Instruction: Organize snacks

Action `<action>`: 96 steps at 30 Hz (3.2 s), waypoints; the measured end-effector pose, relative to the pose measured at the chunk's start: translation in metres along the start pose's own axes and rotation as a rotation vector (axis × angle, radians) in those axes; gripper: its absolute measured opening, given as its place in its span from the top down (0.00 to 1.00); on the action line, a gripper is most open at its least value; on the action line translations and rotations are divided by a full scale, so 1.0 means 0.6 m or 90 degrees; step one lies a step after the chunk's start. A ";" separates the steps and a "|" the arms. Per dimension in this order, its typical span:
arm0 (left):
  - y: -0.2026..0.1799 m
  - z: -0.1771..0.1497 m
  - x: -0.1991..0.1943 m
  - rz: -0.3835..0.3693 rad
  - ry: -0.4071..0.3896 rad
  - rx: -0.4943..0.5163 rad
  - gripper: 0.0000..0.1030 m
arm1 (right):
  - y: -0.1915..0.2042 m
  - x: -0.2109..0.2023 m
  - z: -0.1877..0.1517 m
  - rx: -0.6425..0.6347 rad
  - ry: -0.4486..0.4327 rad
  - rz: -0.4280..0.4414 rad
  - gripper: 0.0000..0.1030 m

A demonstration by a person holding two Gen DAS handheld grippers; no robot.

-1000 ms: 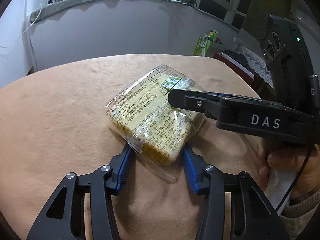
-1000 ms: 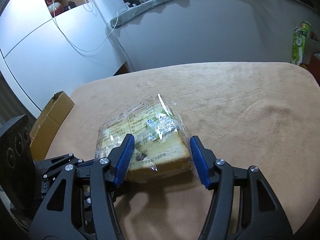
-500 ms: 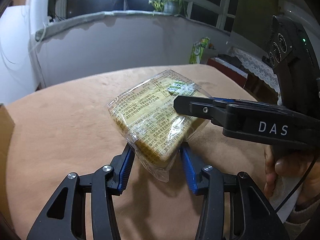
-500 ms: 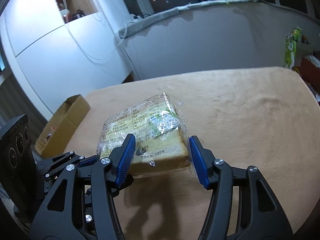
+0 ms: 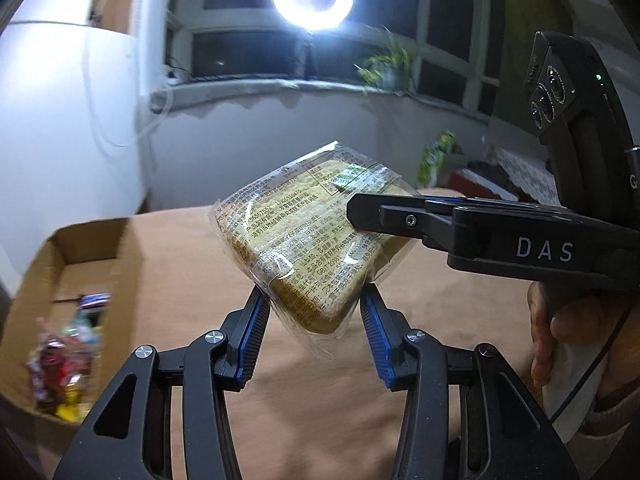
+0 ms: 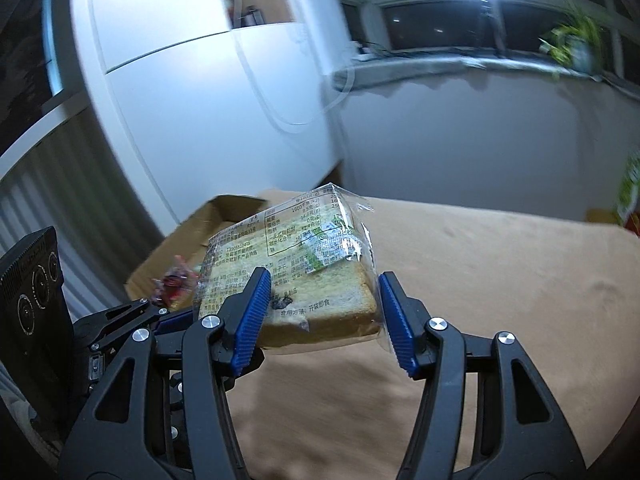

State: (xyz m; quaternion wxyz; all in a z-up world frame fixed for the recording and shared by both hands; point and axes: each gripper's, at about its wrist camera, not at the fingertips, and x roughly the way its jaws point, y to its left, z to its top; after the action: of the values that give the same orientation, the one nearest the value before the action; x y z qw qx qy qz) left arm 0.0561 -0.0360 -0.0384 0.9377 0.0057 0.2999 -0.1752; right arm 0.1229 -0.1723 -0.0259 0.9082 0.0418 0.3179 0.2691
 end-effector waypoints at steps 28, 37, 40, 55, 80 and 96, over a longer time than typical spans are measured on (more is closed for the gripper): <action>0.332 -0.086 -0.095 0.193 -0.023 -0.213 0.23 | 0.256 0.273 0.066 -0.148 0.062 0.056 0.36; 0.339 -0.104 -0.146 0.204 -0.048 -0.233 0.23 | 0.236 0.175 -0.027 -0.136 0.006 -0.025 0.14; 0.324 -0.092 -0.156 0.210 -0.062 -0.216 0.23 | 0.238 0.144 -0.046 -0.134 -0.013 -0.054 0.06; 0.241 -0.044 -0.210 0.229 -0.125 -0.117 0.10 | 0.203 0.052 -0.088 -0.076 -0.061 -0.146 0.00; 0.099 0.001 -0.131 0.100 -0.081 -0.099 0.00 | 0.086 -0.102 -0.108 -0.008 -0.131 -0.302 0.00; 0.032 0.007 -0.130 0.153 -0.081 -0.034 0.00 | 0.054 -0.155 -0.109 0.012 -0.151 -0.325 0.00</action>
State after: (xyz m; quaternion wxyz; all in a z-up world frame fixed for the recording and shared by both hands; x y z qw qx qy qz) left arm 0.0058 0.0069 0.0071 0.9688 0.0053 0.2418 -0.0534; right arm 0.0079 -0.1987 -0.0182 0.9769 0.0002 0.2124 0.0220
